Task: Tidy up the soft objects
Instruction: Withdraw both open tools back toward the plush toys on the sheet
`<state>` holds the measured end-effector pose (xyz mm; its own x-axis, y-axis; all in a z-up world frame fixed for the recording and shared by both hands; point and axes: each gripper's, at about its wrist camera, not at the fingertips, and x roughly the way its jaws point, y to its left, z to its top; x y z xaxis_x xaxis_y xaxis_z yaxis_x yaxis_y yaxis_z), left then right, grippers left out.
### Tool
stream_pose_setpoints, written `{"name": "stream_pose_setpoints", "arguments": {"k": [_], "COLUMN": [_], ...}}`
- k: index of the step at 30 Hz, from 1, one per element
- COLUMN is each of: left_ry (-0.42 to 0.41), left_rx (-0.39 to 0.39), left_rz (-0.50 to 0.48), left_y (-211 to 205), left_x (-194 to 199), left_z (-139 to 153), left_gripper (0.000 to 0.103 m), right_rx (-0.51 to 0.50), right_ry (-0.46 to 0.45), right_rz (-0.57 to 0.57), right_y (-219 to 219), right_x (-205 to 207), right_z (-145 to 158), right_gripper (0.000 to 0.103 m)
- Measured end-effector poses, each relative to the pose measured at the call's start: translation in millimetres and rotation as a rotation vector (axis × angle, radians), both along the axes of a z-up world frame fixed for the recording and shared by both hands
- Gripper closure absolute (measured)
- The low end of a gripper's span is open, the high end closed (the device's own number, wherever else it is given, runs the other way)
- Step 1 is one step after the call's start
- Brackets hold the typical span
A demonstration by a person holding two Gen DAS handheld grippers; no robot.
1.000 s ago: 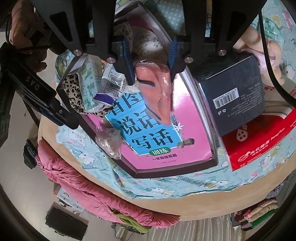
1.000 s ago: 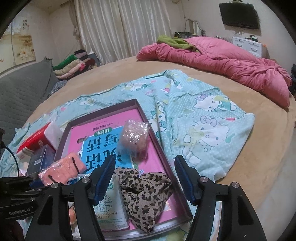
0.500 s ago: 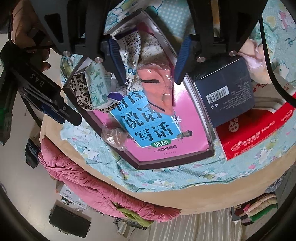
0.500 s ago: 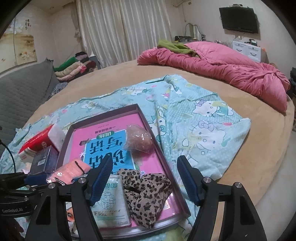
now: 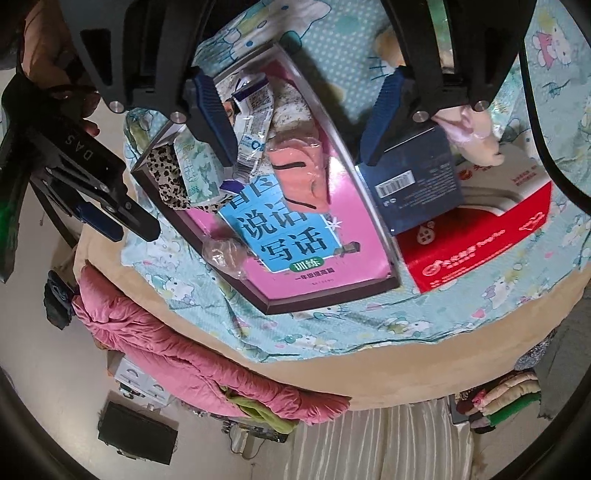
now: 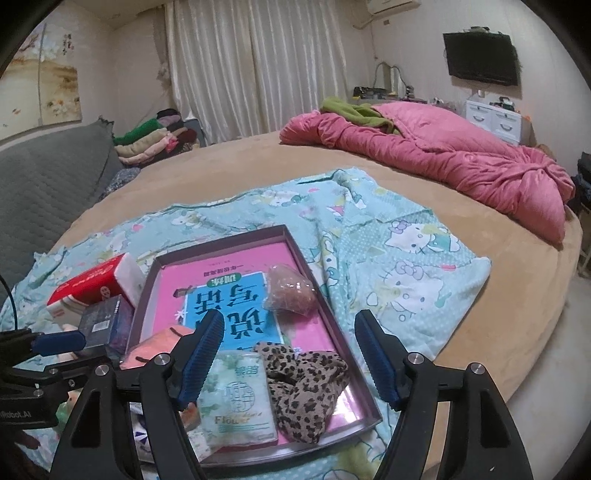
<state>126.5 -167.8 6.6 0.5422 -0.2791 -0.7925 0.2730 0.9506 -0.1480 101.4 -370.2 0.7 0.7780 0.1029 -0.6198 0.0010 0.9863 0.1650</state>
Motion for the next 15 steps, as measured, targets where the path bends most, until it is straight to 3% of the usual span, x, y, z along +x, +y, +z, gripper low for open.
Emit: {"name": "stream_pose_setpoints", "arguments": {"k": [3, 15], "left_ry": [-0.007, -0.045], "left_rx": [0.005, 0.043], "left_rz": [0.004, 0.025], "left_y": [4.1, 22.3], "left_x": [-5.3, -28.6], "left_z": [3.7, 21.9], "left_gripper": [0.024, 0.024], "right_rx": [-0.01, -0.046], "right_ry": [-0.008, -0.076], "right_rz": [0.009, 0.039], "right_y": [5.2, 31.2], "right_x": [-3.2, -19.9], "right_z": [4.6, 36.7], "right_gripper": [0.028, 0.025]}}
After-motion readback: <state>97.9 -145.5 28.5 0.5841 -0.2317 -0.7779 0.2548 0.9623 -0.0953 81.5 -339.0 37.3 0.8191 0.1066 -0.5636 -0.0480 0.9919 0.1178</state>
